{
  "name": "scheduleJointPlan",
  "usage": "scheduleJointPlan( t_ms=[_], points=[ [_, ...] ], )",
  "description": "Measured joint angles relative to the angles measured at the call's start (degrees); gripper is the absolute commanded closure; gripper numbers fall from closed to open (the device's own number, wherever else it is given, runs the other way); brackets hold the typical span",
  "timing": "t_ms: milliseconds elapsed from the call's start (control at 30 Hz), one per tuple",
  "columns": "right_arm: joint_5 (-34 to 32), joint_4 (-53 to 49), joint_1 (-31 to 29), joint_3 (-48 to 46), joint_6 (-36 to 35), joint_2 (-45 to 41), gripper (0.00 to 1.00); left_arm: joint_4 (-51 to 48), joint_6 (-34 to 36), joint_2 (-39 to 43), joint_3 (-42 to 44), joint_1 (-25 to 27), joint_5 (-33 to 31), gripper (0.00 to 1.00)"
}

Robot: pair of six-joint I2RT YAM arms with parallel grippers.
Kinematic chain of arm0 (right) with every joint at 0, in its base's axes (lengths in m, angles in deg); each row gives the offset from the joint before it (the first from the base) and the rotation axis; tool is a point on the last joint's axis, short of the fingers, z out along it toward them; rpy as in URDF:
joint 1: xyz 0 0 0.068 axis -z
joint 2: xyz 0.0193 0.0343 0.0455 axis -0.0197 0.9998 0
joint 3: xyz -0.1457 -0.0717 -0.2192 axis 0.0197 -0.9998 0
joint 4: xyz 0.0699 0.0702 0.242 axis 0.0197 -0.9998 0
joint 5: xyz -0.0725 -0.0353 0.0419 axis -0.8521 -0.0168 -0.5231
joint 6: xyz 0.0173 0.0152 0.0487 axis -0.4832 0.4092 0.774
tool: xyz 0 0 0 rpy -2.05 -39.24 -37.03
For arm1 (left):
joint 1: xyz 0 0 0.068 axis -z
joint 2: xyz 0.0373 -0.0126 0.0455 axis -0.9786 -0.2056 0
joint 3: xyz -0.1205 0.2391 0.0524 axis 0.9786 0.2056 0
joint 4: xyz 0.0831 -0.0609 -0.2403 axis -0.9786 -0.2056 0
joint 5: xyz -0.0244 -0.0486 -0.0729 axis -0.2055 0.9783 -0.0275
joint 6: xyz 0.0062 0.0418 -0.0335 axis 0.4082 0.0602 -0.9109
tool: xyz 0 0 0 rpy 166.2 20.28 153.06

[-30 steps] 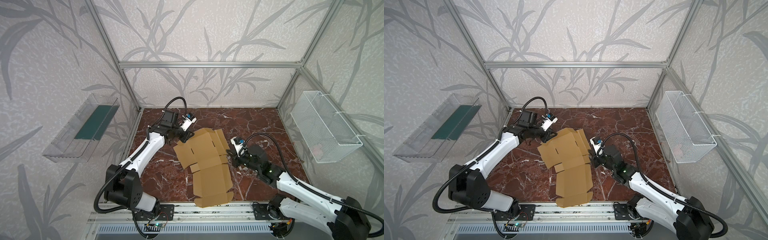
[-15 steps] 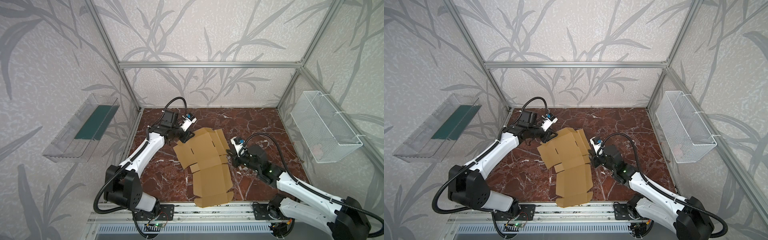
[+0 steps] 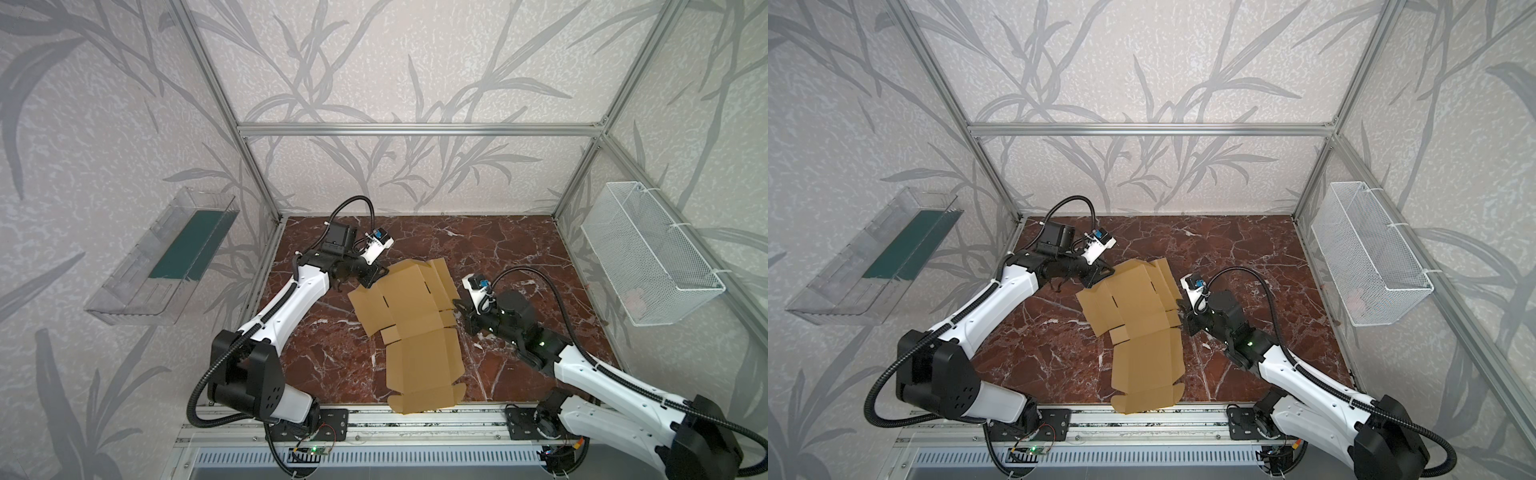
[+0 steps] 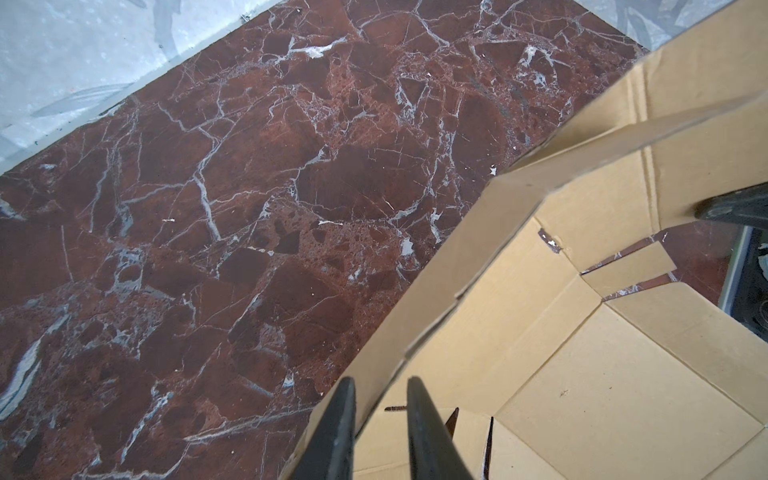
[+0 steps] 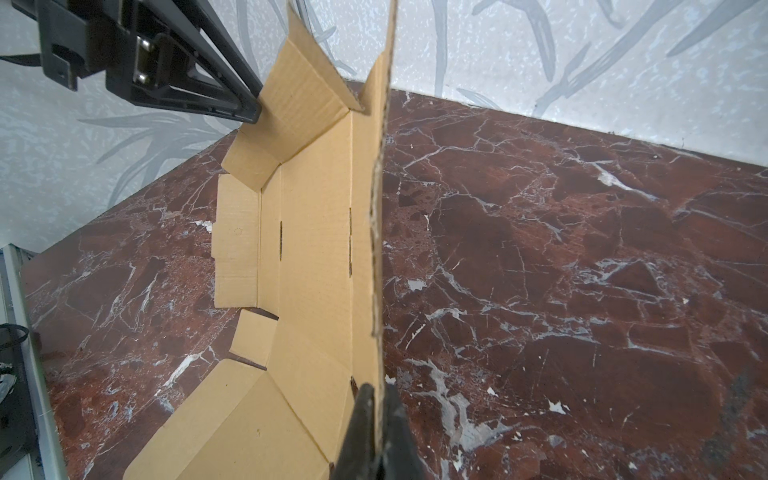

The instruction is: Fold the paper box

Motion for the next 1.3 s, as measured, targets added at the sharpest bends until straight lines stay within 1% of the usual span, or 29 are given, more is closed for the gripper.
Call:
scheduleJointPlan(
  t_ms=[233, 367, 400, 467, 500, 600, 667, 800, 900, 967, 1067, 1167, 1300],
  points=[
    [0.0, 0.2, 0.0, 0.0, 0.0, 0.0, 0.97, -0.3, 1.3, 0.0, 0.4, 0.6, -1.6, 0.86],
    [0.0, 0.2, 0.0, 0.0, 0.0, 0.0, 0.89, -0.3, 1.9, 0.0, 0.4, 1.0, -2.9, 0.94],
    [0.0, 0.4, 0.0, 0.0, 0.0, 0.0, 0.85, -0.3, 2.2, 0.0, 0.4, 1.1, -3.3, 0.95],
    [0.0, 0.6, 0.0, 0.0, 0.0, -0.2, 0.74, -0.3, 2.9, 0.0, 0.5, 1.4, -4.5, 1.0],
    [0.0, 0.7, 0.0, 0.0, 0.2, -0.4, 0.67, -0.3, 3.0, 0.0, 0.6, 1.6, -5.2, 1.0],
    [-0.3, 0.5, 0.0, 0.0, 0.6, -1.2, 0.55, -0.2, 3.9, 0.1, 0.7, 2.9, -8.9, 1.0],
    [-0.7, -0.3, 0.0, 0.2, 1.4, -2.2, 0.47, 0.3, 4.9, 0.5, 1.0, 4.7, -12.7, 1.0],
    [-1.3, -4.0, 0.0, 2.4, 4.9, -4.0, 0.37, 1.6, 6.2, 1.8, 1.6, 9.1, -20.1, 1.0],
    [-1.7, -7.8, 0.0, 6.1, 10.2, -4.7, 0.35, 2.6, 6.3, 2.6, 1.6, 11.9, -25.3, 1.0],
    [-2.0, -9.8, 0.0, 8.4, 15.5, -5.2, 0.35, 3.0, 5.8, 2.9, 1.6, 13.2, -28.7, 1.0],
    [-2.1, -11.6, 0.0, 10.3, 25.3, -5.2, 0.35, 3.1, 4.7, 3.3, 1.6, 15.4, -33.0, 1.0],
    [-1.3, -13.0, -0.2, 10.4, 37.0, -3.9, 0.35, 3.1, 3.0, 3.9, 1.6, 17.9, -37.1, 1.0],
    [-0.9, -13.1, -2.4, 10.3, 49.2, -1.2, 0.37, 4.5, 0.4, 6.4, 3.4, 21.9, -41.2, 1.0]
  ],
)
